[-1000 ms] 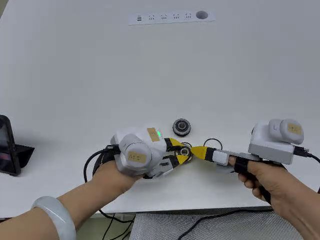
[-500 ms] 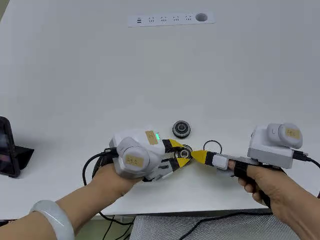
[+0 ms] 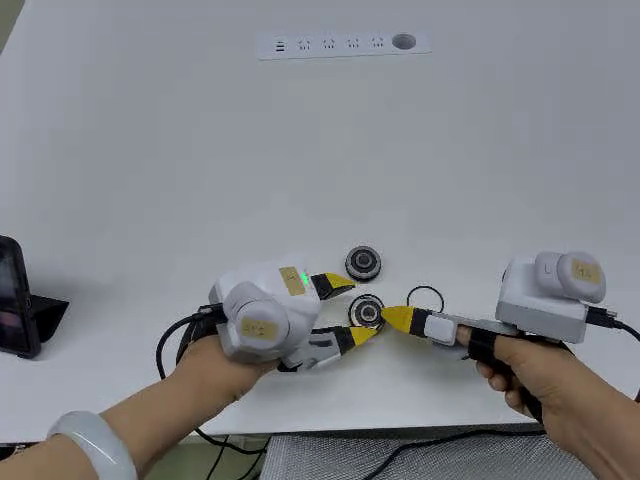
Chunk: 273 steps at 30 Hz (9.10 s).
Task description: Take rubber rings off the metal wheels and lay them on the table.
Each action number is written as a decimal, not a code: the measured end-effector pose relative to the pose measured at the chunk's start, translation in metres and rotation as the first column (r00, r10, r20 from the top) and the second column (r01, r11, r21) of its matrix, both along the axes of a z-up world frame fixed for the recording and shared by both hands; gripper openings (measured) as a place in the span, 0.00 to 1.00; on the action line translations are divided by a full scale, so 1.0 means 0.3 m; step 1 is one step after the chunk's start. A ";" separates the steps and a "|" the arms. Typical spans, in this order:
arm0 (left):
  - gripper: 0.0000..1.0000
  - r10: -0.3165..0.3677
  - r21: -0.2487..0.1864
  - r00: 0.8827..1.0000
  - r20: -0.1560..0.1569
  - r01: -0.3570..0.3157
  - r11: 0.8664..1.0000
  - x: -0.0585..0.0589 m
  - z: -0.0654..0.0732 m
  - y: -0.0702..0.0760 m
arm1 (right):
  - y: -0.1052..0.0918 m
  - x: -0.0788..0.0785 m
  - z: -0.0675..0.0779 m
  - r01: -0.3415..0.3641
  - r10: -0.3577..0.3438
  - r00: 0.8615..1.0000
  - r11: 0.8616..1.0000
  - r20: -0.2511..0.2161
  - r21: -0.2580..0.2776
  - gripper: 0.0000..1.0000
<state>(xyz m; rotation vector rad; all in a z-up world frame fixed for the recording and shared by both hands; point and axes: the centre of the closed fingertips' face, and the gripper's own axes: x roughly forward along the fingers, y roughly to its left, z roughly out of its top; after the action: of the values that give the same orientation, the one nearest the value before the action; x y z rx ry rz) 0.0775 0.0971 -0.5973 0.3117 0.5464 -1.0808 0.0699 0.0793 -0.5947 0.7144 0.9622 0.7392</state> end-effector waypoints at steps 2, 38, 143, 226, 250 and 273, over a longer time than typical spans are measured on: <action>0.40 0.010 0.001 1.000 0.001 -0.010 1.000 0.002 0.000 0.007 | 0.002 -0.001 0.004 -0.002 0.002 1.000 1.000 0.003 0.002 0.02; 0.60 0.102 -0.051 0.995 -0.011 -0.102 0.993 0.014 0.000 0.090 | -0.106 0.006 0.077 0.102 -0.103 0.995 0.993 0.013 0.057 0.02; 0.16 0.077 0.057 0.997 0.002 -0.077 0.995 0.201 -0.014 -0.018 | -0.042 0.129 0.031 0.006 0.059 0.953 0.977 0.299 -0.213 0.29; 0.13 0.080 0.041 0.997 0.000 -0.080 0.996 0.205 -0.015 -0.011 | -0.002 0.221 -0.019 0.080 -0.070 0.991 0.993 0.115 -0.083 0.02; 0.13 0.081 0.039 0.997 0.001 -0.081 0.996 0.206 -0.014 -0.010 | 0.038 0.208 0.031 0.054 -0.051 0.991 0.998 0.126 -0.024 0.02; 0.14 0.067 0.025 0.998 0.011 -0.068 0.997 0.198 -0.012 -0.013 | 0.014 0.212 0.010 0.089 -0.082 0.990 0.995 0.111 -0.053 0.02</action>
<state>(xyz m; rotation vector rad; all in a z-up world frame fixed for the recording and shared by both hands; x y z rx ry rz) 0.1369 0.0933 -0.6009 0.3188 0.5580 -1.0070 0.1336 0.0834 -0.5918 0.6540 0.8457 0.6655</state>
